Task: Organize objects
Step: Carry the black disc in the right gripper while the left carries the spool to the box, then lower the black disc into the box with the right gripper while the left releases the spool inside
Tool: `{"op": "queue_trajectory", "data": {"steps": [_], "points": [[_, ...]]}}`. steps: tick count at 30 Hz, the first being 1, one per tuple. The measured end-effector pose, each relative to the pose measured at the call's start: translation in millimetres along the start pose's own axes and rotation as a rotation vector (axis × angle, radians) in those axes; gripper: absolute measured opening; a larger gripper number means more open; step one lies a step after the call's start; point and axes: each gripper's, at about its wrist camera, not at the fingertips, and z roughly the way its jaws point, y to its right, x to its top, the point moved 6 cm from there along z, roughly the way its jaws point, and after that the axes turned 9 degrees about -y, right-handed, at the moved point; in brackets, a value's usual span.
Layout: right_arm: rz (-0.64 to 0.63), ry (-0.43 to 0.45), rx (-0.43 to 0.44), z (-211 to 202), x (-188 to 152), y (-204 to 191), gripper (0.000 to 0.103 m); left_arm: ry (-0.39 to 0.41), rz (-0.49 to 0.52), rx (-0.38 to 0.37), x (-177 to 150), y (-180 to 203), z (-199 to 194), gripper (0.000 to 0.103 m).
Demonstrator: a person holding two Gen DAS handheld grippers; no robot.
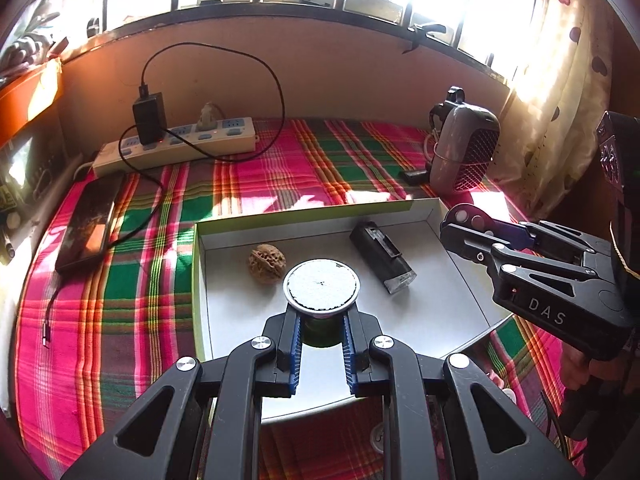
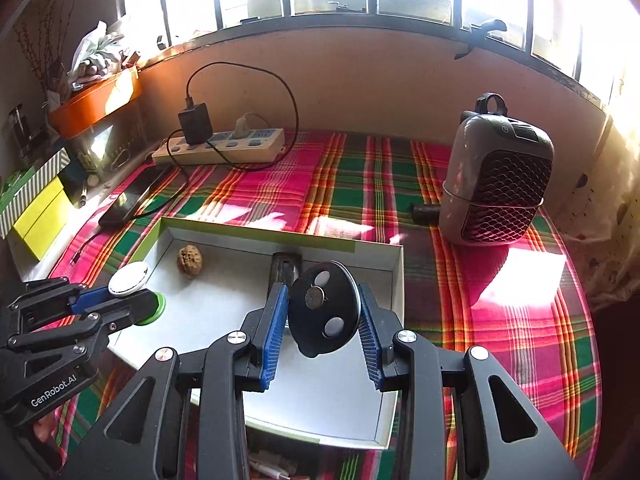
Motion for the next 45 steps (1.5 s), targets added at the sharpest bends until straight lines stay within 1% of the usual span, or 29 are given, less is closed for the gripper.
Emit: {"op": "queue_trajectory", "data": {"steps": [10, 20, 28, 32, 45], "points": [[0.015, -0.035, 0.006, 35, 11, 16, 0.036, -0.038, 0.006, 0.015, 18, 0, 35, 0.015], [0.012, -0.062, 0.022, 52, 13, 19, 0.036, -0.062, 0.019, 0.024, 28, 4, 56, 0.015], [0.011, -0.075, 0.031, 61, 13, 18, 0.036, -0.064, 0.017, 0.036, 34, 2, 65, 0.015], [0.017, -0.07, 0.036, 62, 13, 19, 0.036, -0.071, 0.032, 0.043, 34, 5, 69, 0.015], [0.004, -0.08, 0.029, 64, 12, 17, 0.036, -0.066, 0.032, 0.049, 36, 4, 70, 0.016]]}}
